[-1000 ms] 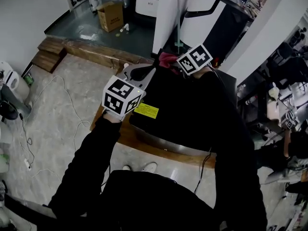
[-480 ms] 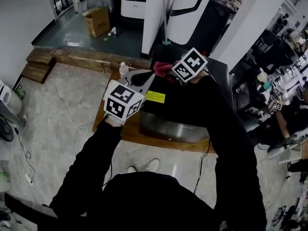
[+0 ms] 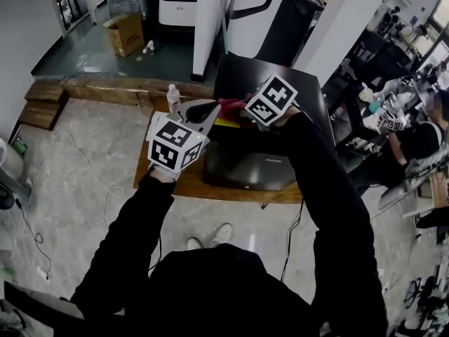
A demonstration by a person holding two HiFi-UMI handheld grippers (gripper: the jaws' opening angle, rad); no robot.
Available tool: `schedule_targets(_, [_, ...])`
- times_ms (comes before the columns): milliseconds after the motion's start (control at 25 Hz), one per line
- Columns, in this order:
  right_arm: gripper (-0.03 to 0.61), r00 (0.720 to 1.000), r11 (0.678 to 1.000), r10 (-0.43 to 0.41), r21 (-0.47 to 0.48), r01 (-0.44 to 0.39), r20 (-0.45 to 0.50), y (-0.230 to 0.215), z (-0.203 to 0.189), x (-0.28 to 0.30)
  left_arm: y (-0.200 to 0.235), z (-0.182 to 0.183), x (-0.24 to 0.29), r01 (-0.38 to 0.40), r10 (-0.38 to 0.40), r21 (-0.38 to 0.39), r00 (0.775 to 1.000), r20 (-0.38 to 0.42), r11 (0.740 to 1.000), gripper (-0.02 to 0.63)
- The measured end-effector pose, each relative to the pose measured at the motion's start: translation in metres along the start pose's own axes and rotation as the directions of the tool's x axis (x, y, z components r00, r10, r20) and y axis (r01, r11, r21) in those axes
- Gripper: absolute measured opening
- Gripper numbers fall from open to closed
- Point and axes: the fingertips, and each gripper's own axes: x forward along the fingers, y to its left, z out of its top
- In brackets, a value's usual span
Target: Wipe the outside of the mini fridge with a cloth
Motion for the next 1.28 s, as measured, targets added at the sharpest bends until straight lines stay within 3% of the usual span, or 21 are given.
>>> schedule_targets(320, [0.084, 0.997, 0.998, 0.067, -0.013, -0.068, -0.045, 0.038, -0.01, -0.013, -0.019, 0.006, -0.013, 0.018, -0.018, -0.003, 1.0, 0.014, 1.0, 0.006])
schedule_targets(480, [0.089, 0.999, 0.999, 0.049, -0.007, -0.048, 0.024, 0.028, -0.01, -0.032, -0.021, 0.02, -0.006, 0.01, -0.01, 0.014, 1.0, 0.029, 1.0, 0.006])
schedule_targets(720, [0.091, 0.991, 0.999, -0.047, -0.017, 0.05, 0.125, -0.027, -0.015, -0.102, -0.026, 0.06, 0.031, -0.027, 0.024, 0.025, 0.996, 0.089, 0.999, 0.006])
schedule_targets(960, [0.091, 0.973, 0.991, -0.125, -0.024, 0.132, 0.196, -0.1, -0.033, -0.164, -0.056, 0.095, 0.102, -0.033, 0.029, 0.031, 0.991, 0.134, 0.999, 0.006])
schedule_targets(1280, [0.091, 0.955, 0.983, -0.178, 0.002, 0.183, 0.239, -0.201, -0.08, -0.198, -0.092, 0.108, 0.205, -0.035, 0.031, 0.03, 0.992, 0.125, 0.999, 0.006])
